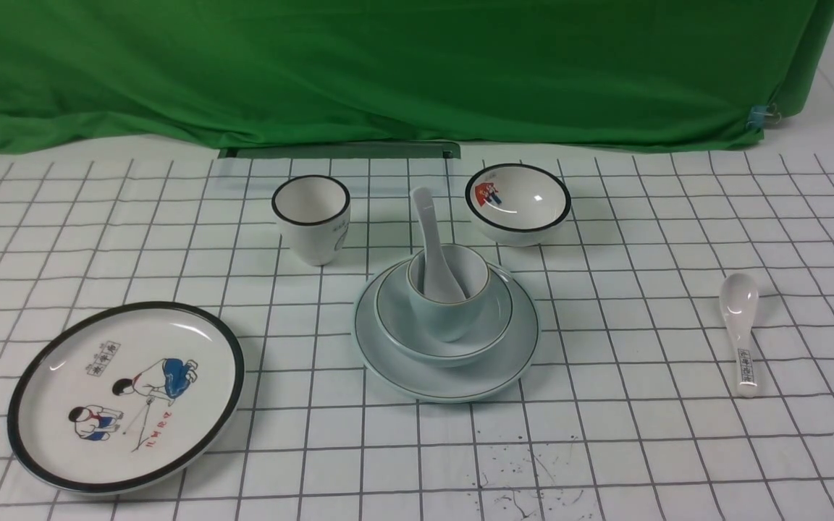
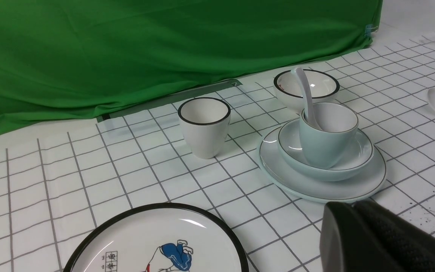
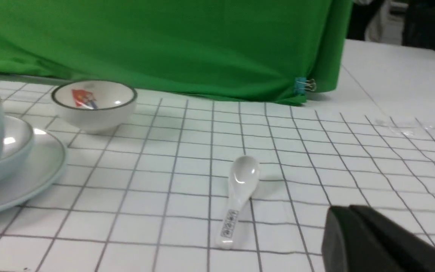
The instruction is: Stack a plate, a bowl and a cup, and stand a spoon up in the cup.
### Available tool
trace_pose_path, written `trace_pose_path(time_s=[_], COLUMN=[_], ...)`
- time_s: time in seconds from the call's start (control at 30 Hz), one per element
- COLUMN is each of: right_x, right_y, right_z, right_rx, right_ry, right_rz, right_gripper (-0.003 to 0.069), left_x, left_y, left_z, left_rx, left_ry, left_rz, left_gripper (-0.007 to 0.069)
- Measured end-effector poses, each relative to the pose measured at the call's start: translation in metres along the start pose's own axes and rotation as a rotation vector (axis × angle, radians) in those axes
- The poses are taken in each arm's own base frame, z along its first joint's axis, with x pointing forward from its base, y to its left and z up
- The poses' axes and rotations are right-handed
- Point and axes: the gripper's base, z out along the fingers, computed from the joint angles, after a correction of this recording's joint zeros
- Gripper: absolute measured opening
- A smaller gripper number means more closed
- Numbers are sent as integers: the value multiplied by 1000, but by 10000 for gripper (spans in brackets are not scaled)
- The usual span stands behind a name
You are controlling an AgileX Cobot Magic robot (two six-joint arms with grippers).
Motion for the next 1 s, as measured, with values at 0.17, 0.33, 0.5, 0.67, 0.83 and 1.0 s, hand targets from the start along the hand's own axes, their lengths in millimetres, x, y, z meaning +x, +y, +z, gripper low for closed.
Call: trace_pose_path(time_s=[0.17, 0.33, 0.5, 0.67, 0.83, 1.0], right_x=[7, 12, 13, 13, 13, 13], right_y=[-1, -1, -1, -1, -1, -1], right_z=[-1, -1, -1, -1, -1, -1], right_rx=[9, 12, 12, 12, 13, 13], right_ry=[65, 128, 131, 131, 131, 131], right_rz=[17, 38, 41, 41, 42, 42], right_gripper=[7, 7, 7, 10, 15, 28], left_x=[0, 0, 0, 0, 0, 0], left_y=[0, 0, 0, 0, 0, 0], left_z=[0, 0, 0, 0, 0, 0], left_rx=[0, 0, 0, 0, 0, 0], left_ry=[0, 0, 0, 0, 0, 0], left_rz=[0, 0, 0, 0, 0, 0], left_gripper=[-29, -29, -29, -29, -29, -29])
